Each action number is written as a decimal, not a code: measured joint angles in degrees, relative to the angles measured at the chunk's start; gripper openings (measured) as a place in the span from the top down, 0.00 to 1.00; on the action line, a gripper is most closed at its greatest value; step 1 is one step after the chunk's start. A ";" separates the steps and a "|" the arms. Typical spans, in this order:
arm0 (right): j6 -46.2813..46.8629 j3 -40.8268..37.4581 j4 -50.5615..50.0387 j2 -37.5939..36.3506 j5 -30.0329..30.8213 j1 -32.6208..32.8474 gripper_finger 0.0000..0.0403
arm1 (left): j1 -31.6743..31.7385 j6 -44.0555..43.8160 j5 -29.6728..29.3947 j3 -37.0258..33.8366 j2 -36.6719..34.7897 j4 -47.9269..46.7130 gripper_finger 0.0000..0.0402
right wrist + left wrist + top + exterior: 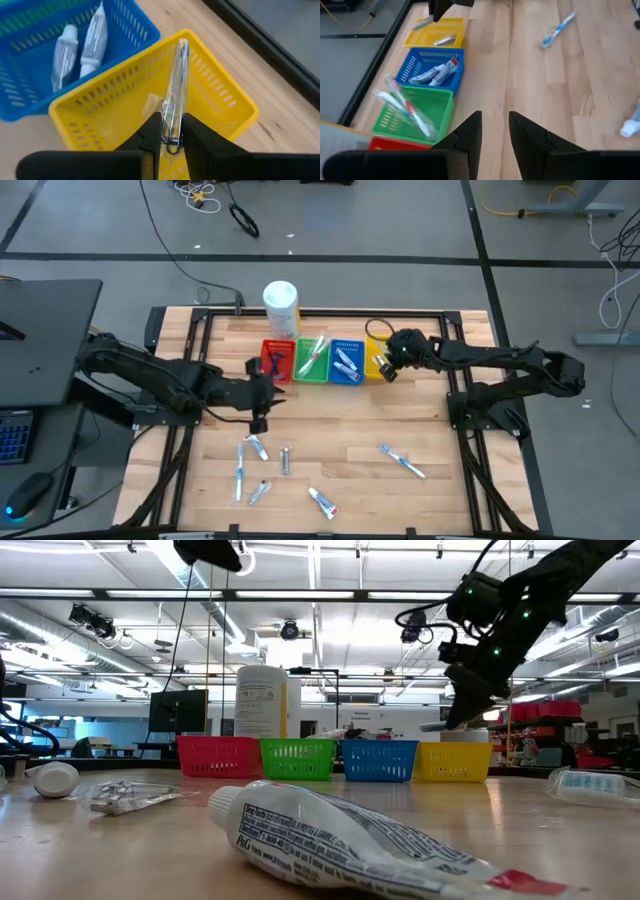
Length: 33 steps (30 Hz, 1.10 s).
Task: Pick & Place Travel size toiletries
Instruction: Put the silver nail cutter into the yellow bin, then put the blue toothbrush into the green bin
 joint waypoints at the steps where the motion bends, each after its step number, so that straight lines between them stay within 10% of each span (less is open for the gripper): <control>1: -0.11 0.02 0.61 0.46 -1.59 -1.11 0.85 | -0.01 0.25 -0.43 0.00 -0.65 0.15 0.74; 33: -5.62 0.00 7.68 5.46 -8.03 -3.42 0.68 | 0.03 -3.46 -5.38 0.02 -13.61 -14.71 0.74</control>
